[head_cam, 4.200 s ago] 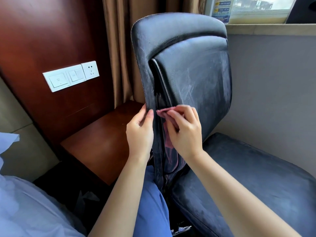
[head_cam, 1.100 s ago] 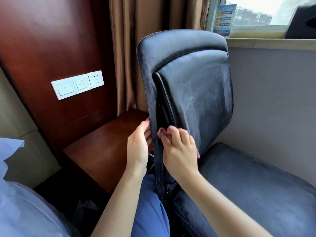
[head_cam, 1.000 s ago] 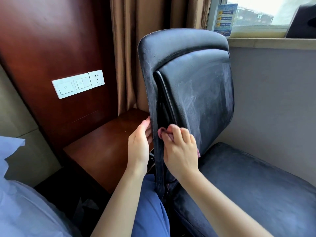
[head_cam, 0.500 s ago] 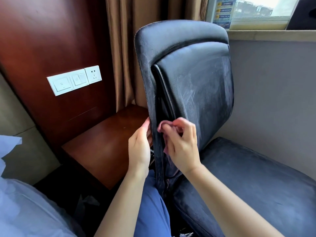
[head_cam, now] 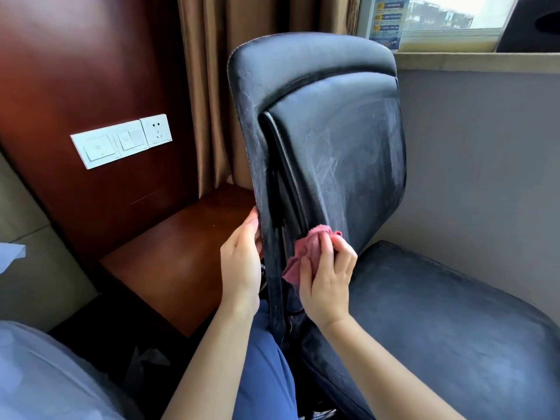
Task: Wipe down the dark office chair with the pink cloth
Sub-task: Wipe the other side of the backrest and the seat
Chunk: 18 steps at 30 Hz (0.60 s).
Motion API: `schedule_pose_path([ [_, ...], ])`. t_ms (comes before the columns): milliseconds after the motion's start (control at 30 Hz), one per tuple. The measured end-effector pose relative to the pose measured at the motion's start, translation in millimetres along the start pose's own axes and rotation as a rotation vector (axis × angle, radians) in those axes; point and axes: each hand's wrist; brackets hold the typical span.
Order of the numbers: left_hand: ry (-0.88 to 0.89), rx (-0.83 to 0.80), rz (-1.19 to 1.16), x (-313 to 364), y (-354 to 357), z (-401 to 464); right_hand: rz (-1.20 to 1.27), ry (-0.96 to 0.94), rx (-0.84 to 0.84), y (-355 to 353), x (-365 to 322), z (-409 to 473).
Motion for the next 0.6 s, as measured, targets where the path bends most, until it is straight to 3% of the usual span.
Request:
schedule_pose_path([
  [233,0.024,0.001,0.023,-5,0,-2,0.123,-0.052,0.103,11,-45,87],
  [467,0.031,0.012,0.058,-12,-6,2,-0.031,0.072,0.064,7,-3,-6],
  [600,0.055,0.023,0.074,-15,-6,3,0.016,0.12,0.051,4,-10,2],
])
Point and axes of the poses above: each hand's wrist, its own z-axis towards the middle knuckle, its own y-axis out of the palm, x = y × z, and after that the axes turned 8 degrees about x, right-handed
